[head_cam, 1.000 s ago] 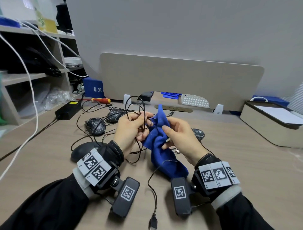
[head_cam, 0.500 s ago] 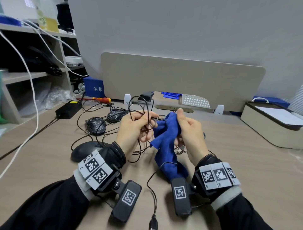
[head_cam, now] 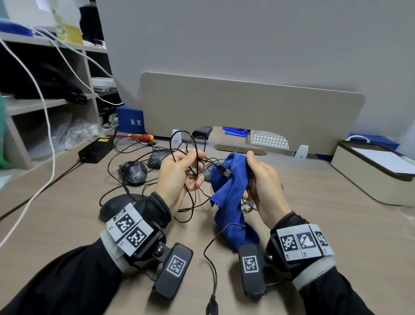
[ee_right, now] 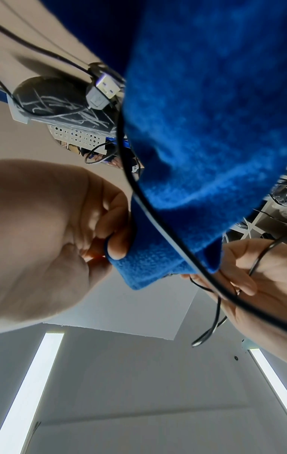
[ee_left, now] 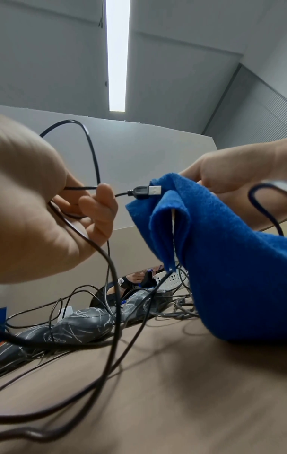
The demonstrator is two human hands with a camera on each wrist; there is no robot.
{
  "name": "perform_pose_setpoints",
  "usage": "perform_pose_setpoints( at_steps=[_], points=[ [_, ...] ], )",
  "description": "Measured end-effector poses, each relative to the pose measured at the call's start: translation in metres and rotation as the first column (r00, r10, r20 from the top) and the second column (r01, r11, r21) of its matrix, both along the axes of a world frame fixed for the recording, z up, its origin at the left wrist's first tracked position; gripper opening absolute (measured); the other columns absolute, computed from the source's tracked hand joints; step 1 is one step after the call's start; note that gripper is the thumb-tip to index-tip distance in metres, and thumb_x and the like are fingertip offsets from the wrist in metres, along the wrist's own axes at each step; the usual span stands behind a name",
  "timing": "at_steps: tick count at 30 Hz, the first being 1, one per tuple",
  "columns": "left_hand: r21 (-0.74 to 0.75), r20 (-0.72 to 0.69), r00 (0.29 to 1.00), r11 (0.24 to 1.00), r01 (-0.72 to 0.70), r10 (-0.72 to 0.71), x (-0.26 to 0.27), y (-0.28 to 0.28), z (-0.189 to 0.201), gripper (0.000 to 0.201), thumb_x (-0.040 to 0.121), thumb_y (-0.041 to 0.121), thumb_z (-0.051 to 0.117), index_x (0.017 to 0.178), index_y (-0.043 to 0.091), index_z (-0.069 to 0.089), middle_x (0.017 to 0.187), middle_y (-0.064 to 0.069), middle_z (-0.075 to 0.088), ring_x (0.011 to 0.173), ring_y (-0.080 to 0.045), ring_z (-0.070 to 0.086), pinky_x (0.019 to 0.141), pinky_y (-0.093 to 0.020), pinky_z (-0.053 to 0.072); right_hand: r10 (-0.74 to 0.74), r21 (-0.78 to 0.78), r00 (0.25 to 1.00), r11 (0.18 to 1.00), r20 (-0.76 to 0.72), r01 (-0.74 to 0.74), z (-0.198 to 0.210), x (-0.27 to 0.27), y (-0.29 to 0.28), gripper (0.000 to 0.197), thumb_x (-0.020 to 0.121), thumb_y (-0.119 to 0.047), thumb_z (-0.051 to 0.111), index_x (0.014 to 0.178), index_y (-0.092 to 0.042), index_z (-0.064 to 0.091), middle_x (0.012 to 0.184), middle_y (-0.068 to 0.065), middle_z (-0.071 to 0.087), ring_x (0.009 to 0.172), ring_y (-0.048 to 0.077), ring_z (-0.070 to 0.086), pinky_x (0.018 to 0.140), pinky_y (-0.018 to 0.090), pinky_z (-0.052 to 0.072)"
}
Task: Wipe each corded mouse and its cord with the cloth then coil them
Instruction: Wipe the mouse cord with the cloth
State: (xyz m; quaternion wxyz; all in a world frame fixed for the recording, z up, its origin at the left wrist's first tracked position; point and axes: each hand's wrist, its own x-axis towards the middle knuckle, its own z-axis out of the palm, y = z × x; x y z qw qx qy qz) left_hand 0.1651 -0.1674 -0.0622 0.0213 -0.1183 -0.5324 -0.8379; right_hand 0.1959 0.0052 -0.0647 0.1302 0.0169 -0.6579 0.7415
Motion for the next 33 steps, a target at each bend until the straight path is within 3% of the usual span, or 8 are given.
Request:
perform_pose_setpoints(
  at_steps=[5, 7, 13, 18, 22, 25, 27, 33],
  points=[
    [-0.066, -0.016, 1.000, 0.998, -0.022, 0.021, -0.004, 0.000, -0.004, 0.025, 0.104, 0.014, 0.047, 0.096, 0.003, 0.069, 0.065, -0.002, 0.057, 0.038, -0.013, 0.044, 0.039, -0.019, 0.027, 0.071, 0.147, 0.997, 0.987, -0.030, -0.066, 0.003, 0.003, -0.002, 0.048, 0.103, -0.039, 0.049, 0.084, 0.000, 0.069, 0.058, 0.007, 0.053, 0.044, 0.017, 0.038, 0.045, 0.027, 0.025],
    [-0.089, -0.023, 1.000, 0.996, -0.017, 0.015, -0.004, 0.000, -0.005, 0.023, 0.103, 0.014, 0.050, 0.099, 0.004, 0.070, 0.069, -0.007, 0.057, 0.040, -0.014, 0.044, 0.039, -0.018, 0.028, 0.086, 0.254, 0.996, 0.965, -0.040, -0.073, 0.002, 0.005, -0.003, 0.038, 0.102, -0.034, 0.052, 0.078, -0.010, 0.069, 0.057, 0.001, 0.053, 0.042, 0.014, 0.038, 0.042, 0.023, 0.028],
    [-0.104, -0.096, 0.995, 0.995, 0.008, -0.018, -0.001, 0.004, -0.007, 0.020, 0.101, 0.011, 0.052, 0.104, 0.006, 0.071, 0.066, -0.002, 0.063, 0.043, -0.014, 0.048, 0.038, -0.016, 0.034, 0.225, 0.433, 0.974, 0.876, 0.021, -0.212, -0.001, 0.007, -0.005, 0.019, 0.102, -0.019, 0.055, 0.106, -0.010, 0.071, 0.075, 0.000, 0.063, 0.051, 0.009, 0.047, 0.044, 0.020, 0.035],
    [-0.092, -0.097, 0.994, 0.995, 0.045, -0.054, 0.000, 0.006, -0.005, 0.021, 0.101, 0.011, 0.051, 0.102, 0.003, 0.070, 0.067, -0.004, 0.061, 0.041, -0.014, 0.048, 0.037, -0.017, 0.033, 0.186, 0.282, 0.982, 0.943, -0.007, -0.177, -0.003, 0.006, -0.006, 0.014, 0.097, -0.005, 0.059, 0.099, -0.001, 0.072, 0.058, -0.009, 0.059, 0.044, 0.000, 0.040, 0.044, 0.012, 0.031],
    [-0.165, -0.071, 0.993, 0.983, 0.083, -0.096, 0.004, 0.006, -0.005, 0.015, 0.096, 0.011, 0.060, 0.093, -0.003, 0.065, 0.064, -0.005, 0.060, 0.038, -0.014, 0.044, 0.035, -0.017, 0.029, 0.200, 0.228, 0.979, 0.956, -0.049, -0.184, -0.003, 0.005, -0.007, 0.014, 0.092, -0.006, 0.068, 0.100, 0.003, 0.075, 0.082, 0.015, 0.076, 0.071, 0.014, 0.065, 0.068, 0.027, 0.053],
    [-0.199, -0.089, 0.994, 0.979, 0.047, -0.066, 0.003, 0.007, -0.007, 0.013, 0.094, 0.008, 0.062, 0.092, -0.003, 0.066, 0.065, -0.007, 0.061, 0.039, -0.014, 0.046, 0.035, -0.017, 0.030, 0.176, 0.237, 0.984, 0.957, -0.026, -0.165, -0.001, 0.007, -0.007, 0.015, 0.095, -0.015, 0.064, 0.088, -0.005, 0.074, 0.056, -0.004, 0.060, 0.043, 0.003, 0.043, 0.044, 0.015, 0.034],
    [-0.210, -0.126, 0.991, 0.978, 0.016, -0.044, 0.004, 0.007, -0.007, 0.010, 0.094, 0.007, 0.062, 0.090, 0.000, 0.068, 0.067, -0.006, 0.064, 0.041, -0.015, 0.047, 0.035, -0.018, 0.031, 0.155, 0.244, 0.987, 0.959, -0.031, -0.143, -0.003, 0.005, -0.005, 0.020, 0.096, -0.021, 0.063, 0.083, -0.011, 0.074, 0.058, -0.004, 0.055, 0.042, 0.005, 0.034, 0.041, 0.016, 0.025],
    [-0.187, -0.223, 0.975, 0.981, -0.051, 0.008, 0.008, 0.009, -0.006, 0.013, 0.092, 0.005, 0.064, 0.091, -0.007, 0.068, 0.068, -0.009, 0.066, 0.042, -0.017, 0.049, 0.037, -0.020, 0.035, 0.297, -0.009, 0.951, 0.955, 0.082, -0.297, 0.000, 0.007, 0.001, 0.017, 0.093, -0.016, 0.061, 0.100, -0.005, 0.073, 0.078, 0.003, 0.069, 0.062, 0.009, 0.055, 0.049, 0.015, 0.034]
  ],
)
